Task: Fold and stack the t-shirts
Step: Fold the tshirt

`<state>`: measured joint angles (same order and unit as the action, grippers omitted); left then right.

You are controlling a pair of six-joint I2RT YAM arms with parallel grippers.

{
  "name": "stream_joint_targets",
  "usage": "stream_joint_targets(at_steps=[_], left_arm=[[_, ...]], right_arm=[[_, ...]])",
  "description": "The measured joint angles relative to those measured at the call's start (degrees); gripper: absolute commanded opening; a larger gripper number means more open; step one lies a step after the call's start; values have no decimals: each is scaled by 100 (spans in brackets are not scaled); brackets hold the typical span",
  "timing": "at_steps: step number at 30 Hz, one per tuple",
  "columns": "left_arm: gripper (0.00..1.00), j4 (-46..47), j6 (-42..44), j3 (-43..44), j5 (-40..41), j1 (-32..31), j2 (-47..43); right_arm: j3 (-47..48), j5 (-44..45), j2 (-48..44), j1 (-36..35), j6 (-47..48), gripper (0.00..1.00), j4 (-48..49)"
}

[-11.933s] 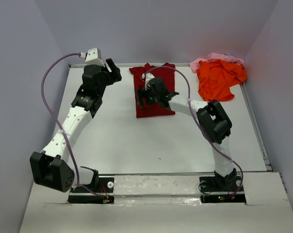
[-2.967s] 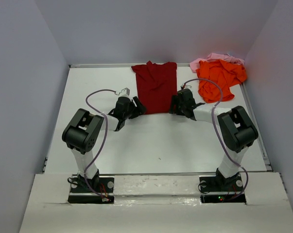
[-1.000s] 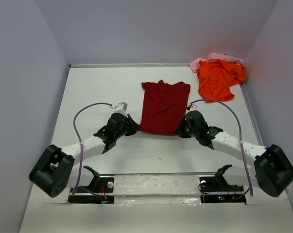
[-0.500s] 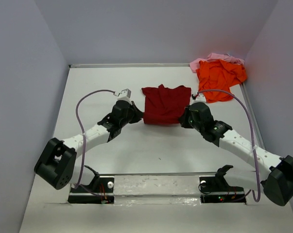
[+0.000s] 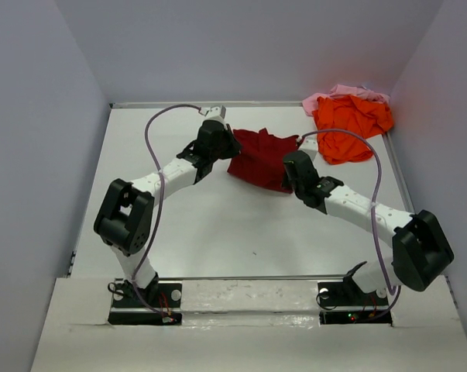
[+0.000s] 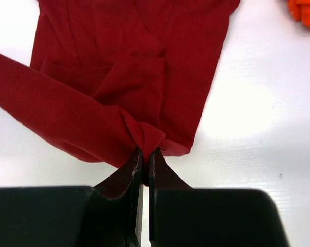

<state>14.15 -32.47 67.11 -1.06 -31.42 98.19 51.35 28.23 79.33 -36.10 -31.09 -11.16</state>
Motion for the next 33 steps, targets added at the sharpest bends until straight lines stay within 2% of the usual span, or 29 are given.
stream_joint_targets(at_steps=[11, 21, 33], left_arm=[[0, -210, 197, 1126, -258, 350, 1036], [0, -330, 251, 2004, -627, 546, 1646], [0, -380, 326, 2852, -966, 654, 2337]], right_arm=[[1134, 1141, 1338, 2, 129, 0, 308], [1631, 1799, 1969, 254, 332, 0, 562], [2317, 2566, 2586, 629, 1320, 0, 1357]])
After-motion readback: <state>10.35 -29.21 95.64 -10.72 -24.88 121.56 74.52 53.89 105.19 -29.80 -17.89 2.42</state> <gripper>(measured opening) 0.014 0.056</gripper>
